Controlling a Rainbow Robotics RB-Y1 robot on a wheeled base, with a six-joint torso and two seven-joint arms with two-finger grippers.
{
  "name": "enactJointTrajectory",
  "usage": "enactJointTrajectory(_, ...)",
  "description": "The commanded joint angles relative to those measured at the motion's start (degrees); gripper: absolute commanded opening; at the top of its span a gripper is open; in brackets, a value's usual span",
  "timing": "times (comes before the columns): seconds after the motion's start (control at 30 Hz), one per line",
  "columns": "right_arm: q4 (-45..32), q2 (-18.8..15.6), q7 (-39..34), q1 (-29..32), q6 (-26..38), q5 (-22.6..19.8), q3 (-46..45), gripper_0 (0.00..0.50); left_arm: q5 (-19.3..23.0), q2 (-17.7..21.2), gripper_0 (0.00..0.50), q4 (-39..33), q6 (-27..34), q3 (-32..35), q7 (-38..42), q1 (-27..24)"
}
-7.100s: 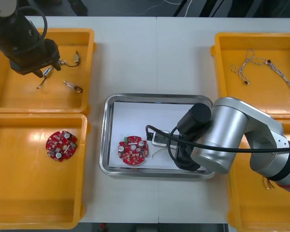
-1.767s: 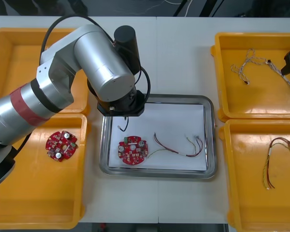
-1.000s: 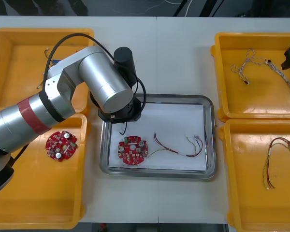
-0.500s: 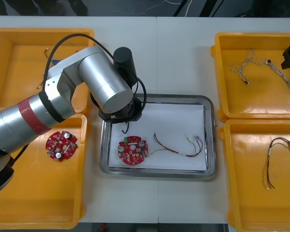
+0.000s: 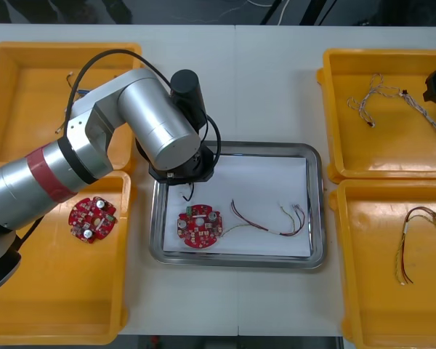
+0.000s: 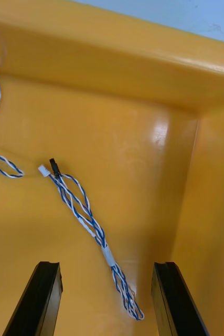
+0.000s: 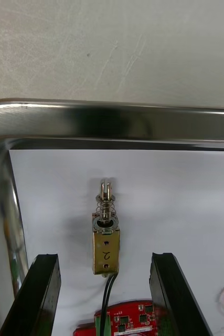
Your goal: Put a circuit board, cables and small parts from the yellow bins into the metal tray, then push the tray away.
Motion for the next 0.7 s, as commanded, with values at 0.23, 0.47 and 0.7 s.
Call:
enactJointTrajectory(0.23,6.9,0.1,0.4,-5.6,-7.3,-0.9,-0.6,0.500,3.2,-0.1,0.500,-8.3,11.5,11.8,5.4,-0.5)
enactJointTrajectory(0.47,7.3,1.9,-0.7,-5.7,-10.2,-1.4,-1.2,0.500,6.8,2.1,0.500,-10.6,17.5,17.7,4.2,-1.7)
enactJointTrajectory(0.7,8.7,3.4,-1.9,-5.6,-14.2,-2.7,-1.5,0.500,11.1,7.3,0.500,-10.6,20.1,23.4,-1.3,-2.3)
